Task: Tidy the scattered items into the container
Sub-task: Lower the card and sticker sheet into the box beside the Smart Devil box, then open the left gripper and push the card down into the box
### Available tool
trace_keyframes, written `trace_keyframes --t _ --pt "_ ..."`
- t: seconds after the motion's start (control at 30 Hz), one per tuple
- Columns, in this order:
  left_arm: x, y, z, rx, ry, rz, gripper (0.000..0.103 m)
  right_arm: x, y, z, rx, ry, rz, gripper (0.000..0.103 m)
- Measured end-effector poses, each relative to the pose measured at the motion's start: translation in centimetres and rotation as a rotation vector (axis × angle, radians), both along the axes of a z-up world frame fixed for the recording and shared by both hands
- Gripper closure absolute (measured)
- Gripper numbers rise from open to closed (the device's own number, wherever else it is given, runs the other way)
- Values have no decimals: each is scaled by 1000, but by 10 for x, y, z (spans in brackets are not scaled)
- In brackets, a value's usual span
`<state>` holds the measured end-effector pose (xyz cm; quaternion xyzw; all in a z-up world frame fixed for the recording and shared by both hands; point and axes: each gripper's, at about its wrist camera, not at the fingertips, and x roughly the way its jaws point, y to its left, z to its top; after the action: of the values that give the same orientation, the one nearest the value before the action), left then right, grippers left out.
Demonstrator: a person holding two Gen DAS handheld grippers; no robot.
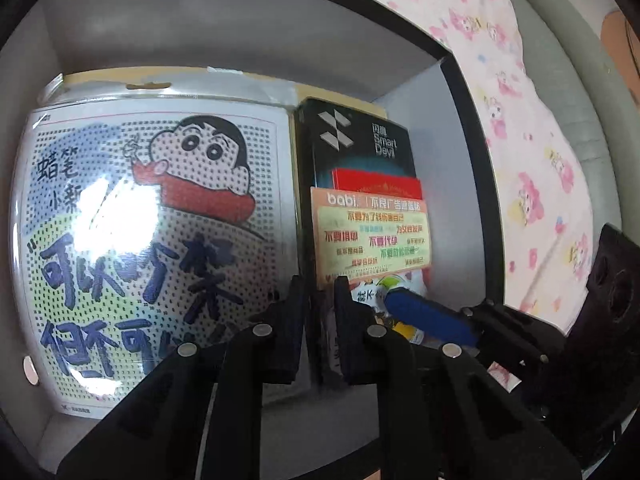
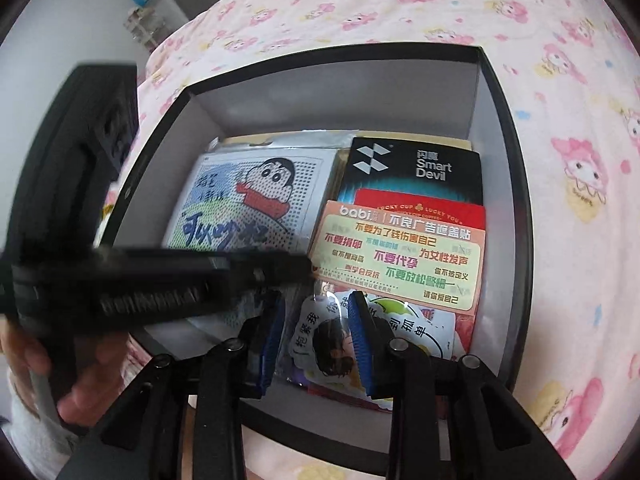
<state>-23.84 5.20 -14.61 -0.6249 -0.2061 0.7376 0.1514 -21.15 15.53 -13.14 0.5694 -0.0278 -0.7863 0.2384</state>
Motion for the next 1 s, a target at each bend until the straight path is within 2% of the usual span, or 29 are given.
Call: trace_keyframes --t 0.1,0.17,0.27,0.37,0.4,0.53,0.57,0.63,0.73,0.8,0.83,0.93,0.97,1.0 --pt "0 -4 7 28 16 -6 91 4 0 3 8 13 4 75" --pt "-2 -12 15 14 50 26 91 1 3 7 2 22 -9 74" --pt "-1 -27 16 37 57 100 91 -17 1 12 21 23 -41 74" --pt "-4 -22 13 12 57 160 91 -37 -8 8 69 7 -50 73" --pt "-17 -32 11 -1 52 162 91 -41 -10 4 71 -4 -59 73" --pt "-14 -37 3 -43 32 142 89 -40 -15 -10 48 -52 -23 73" --pt "-26 -29 1 -39 28 138 89 -38 -16 -12 50 -44 -18 72" --pt "-25 -23 -1 -32 30 120 88 -35 -16 -12 32 -35 -19 66" --pt "-15 -24 4 22 22 131 88 -28 -11 -10 -11 -58 -19 65" --pt "-10 -27 13 24 67 149 88 -20 -7 -1 -21 -32 -33 66" --pt "-7 -28 17 25 90 159 88 -14 -5 6 -7 9 -39 66" --pt "14 -45 20 47 79 177 88 -6 -5 19 60 125 -68 65" --pt "16 -45 19 48 76 176 88 -6 -4 22 82 146 -88 65" --pt "4 -27 16 50 74 173 88 -6 -2 24 100 165 -109 65"
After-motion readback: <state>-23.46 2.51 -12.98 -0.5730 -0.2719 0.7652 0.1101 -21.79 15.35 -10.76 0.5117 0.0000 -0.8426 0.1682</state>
